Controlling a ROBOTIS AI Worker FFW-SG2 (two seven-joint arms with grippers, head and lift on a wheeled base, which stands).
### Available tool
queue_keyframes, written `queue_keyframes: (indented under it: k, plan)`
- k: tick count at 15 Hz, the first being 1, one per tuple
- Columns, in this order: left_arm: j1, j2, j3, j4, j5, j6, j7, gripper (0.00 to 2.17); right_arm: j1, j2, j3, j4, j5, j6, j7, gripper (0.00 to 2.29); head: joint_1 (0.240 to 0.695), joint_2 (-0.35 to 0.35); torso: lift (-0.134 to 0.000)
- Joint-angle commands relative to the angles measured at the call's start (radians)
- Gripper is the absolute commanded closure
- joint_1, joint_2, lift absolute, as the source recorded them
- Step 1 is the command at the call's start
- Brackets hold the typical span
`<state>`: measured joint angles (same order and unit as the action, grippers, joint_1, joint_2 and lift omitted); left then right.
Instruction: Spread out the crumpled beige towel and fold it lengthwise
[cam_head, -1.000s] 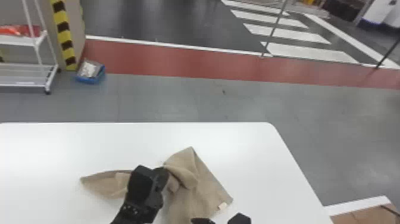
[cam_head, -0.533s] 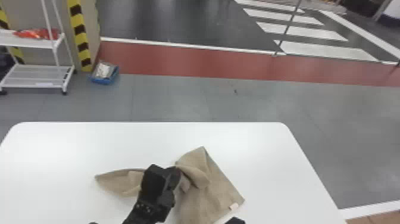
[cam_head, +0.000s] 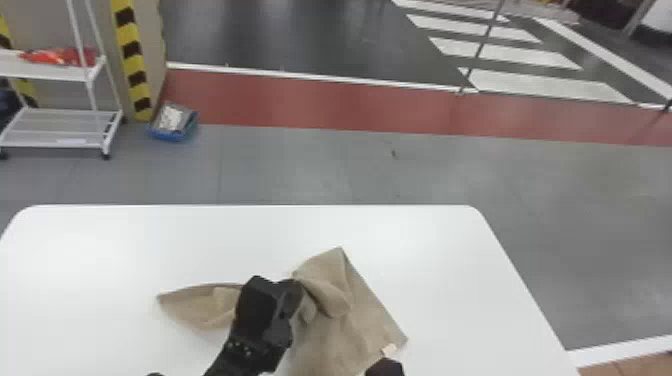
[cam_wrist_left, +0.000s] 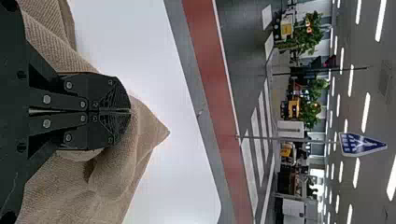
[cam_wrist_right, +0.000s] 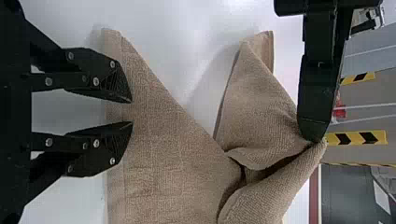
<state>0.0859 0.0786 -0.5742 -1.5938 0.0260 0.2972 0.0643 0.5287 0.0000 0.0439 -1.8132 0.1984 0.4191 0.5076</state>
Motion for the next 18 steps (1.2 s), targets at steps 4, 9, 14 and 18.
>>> queue_keyframes:
  k: [4,9,14,18]
  plan:
    - [0.0,0.001,0.005,-0.002,0.0,0.0,-0.001,1.42,-0.004,0.001,-0.045,-0.009,-0.02,0.004,0.011,1.54,0.695,-0.25,0.0]
    - [0.005,0.009,0.011,-0.009,0.0,0.003,0.002,1.42,-0.001,0.001,-0.102,-0.017,-0.048,-0.036,0.012,1.6,0.695,-0.277,0.0]
    - [0.009,0.006,0.013,-0.018,0.0,0.003,-0.003,1.42,0.065,0.001,-0.131,-0.129,-0.105,-0.119,0.029,0.67,0.695,-0.31,0.0]
    - [0.006,0.003,0.002,-0.015,-0.003,0.006,-0.003,1.42,0.109,0.001,0.007,-0.195,0.012,-0.116,-0.041,0.02,0.695,-0.281,0.0]
